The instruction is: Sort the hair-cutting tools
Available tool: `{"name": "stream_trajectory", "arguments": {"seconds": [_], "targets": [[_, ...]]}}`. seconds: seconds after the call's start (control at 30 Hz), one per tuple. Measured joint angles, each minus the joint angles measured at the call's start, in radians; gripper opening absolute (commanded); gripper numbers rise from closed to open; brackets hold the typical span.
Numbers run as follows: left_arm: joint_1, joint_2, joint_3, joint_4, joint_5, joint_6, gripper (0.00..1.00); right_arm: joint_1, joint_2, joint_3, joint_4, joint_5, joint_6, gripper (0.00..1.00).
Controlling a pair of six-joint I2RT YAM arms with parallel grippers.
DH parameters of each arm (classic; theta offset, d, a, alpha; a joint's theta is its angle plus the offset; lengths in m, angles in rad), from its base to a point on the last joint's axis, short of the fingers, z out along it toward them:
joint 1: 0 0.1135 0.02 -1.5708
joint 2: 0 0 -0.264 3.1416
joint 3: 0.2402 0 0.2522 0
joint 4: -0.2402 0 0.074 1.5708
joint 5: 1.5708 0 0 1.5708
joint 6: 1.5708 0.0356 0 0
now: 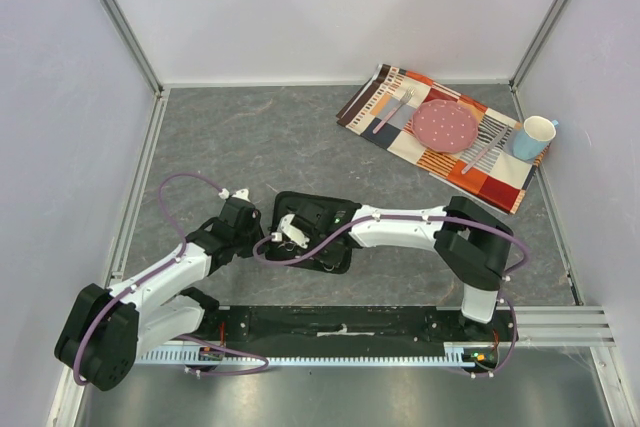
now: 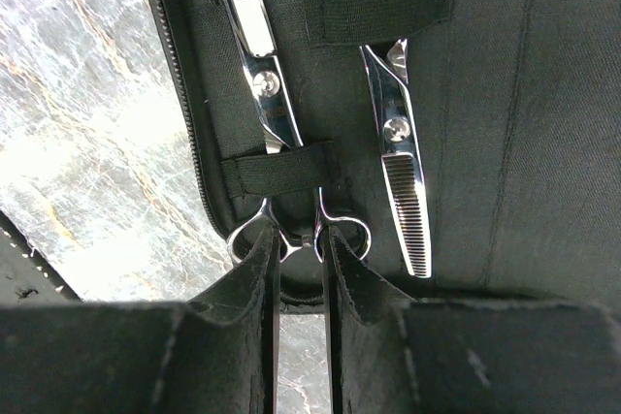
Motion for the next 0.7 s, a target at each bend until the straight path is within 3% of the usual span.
{"name": "stream_trajectory", "arguments": {"seconds": [0.7], "targets": [[0.002, 0.0, 0.0, -0.004, -0.002, 0.0, 0.16, -0.018, 0.062, 0.081, -0.053, 0.014, -0.184, 0.16]]}}
